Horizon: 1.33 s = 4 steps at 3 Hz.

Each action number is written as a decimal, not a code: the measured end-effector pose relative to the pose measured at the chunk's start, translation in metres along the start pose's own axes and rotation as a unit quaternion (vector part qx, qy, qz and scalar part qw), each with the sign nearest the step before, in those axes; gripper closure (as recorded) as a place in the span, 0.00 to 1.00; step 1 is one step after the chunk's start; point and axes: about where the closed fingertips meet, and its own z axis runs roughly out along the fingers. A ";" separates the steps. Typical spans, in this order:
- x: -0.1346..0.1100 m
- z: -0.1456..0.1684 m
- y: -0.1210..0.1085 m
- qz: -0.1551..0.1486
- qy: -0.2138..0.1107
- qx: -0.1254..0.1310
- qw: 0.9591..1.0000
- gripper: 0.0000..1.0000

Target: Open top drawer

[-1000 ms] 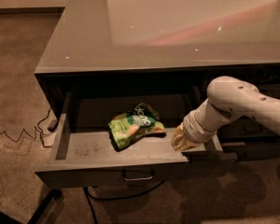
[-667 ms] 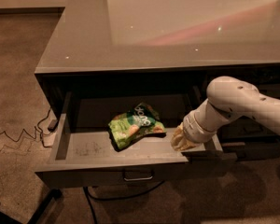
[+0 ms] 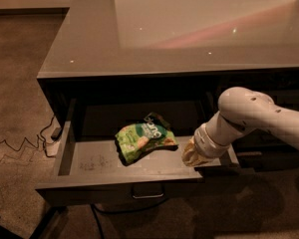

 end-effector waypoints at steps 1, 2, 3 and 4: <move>0.000 0.001 0.020 0.009 0.011 -0.001 1.000 1.00; -0.002 -0.010 0.041 0.021 0.034 0.015 0.999 1.00; -0.002 -0.010 0.048 0.024 0.038 0.012 0.999 1.00; -0.002 -0.010 0.048 0.024 0.038 0.012 0.999 0.81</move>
Offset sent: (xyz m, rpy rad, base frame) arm -0.1175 -0.0369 -0.0056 -0.1388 -0.0175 -0.1068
